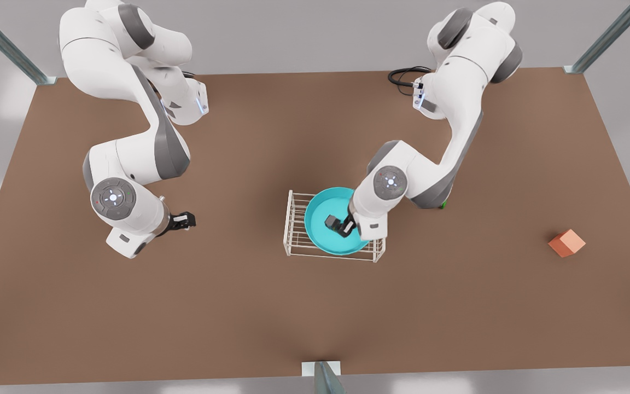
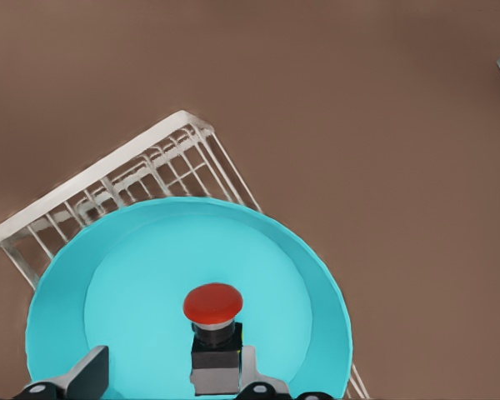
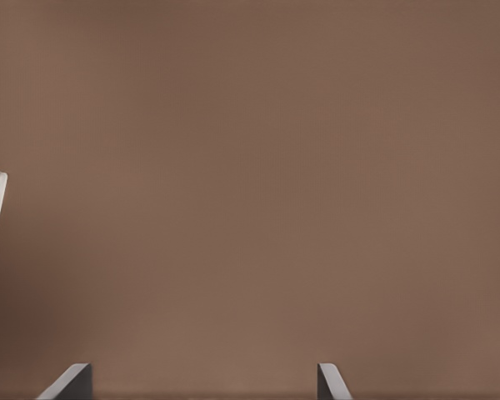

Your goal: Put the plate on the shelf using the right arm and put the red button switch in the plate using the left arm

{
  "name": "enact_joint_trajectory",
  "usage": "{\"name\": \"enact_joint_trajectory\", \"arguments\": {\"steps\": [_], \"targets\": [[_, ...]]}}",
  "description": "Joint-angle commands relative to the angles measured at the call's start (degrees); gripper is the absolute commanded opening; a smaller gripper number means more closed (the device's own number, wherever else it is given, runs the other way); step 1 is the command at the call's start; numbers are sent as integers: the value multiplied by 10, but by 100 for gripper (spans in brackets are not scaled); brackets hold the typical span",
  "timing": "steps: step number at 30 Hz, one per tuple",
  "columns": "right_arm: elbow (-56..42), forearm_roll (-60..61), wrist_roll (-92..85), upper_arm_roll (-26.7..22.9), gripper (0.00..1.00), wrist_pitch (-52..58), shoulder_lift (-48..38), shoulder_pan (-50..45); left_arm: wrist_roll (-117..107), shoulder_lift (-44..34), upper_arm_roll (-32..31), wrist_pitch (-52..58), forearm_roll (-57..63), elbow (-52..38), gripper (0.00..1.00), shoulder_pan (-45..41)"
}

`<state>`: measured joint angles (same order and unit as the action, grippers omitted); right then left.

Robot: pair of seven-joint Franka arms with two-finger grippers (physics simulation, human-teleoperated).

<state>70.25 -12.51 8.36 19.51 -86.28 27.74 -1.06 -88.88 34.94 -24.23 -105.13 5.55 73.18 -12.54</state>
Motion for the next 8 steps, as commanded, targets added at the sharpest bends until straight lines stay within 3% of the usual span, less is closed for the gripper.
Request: {"name": "enact_joint_trajectory", "arguments": {"steps": [1, 5, 8], "targets": [[0, 0, -3, 0, 100, 0, 0, 0, 215, -35, 1, 142, 38, 0, 100, 73], [0, 0, -3, 0, 100, 0, 0, 0, 640, -70, 3, 203, 82, 5, 100, 226], [0, 0, -3, 1, 100, 1, 0, 0, 658, -69, 0, 219, 83, 13, 100, 220]]}}
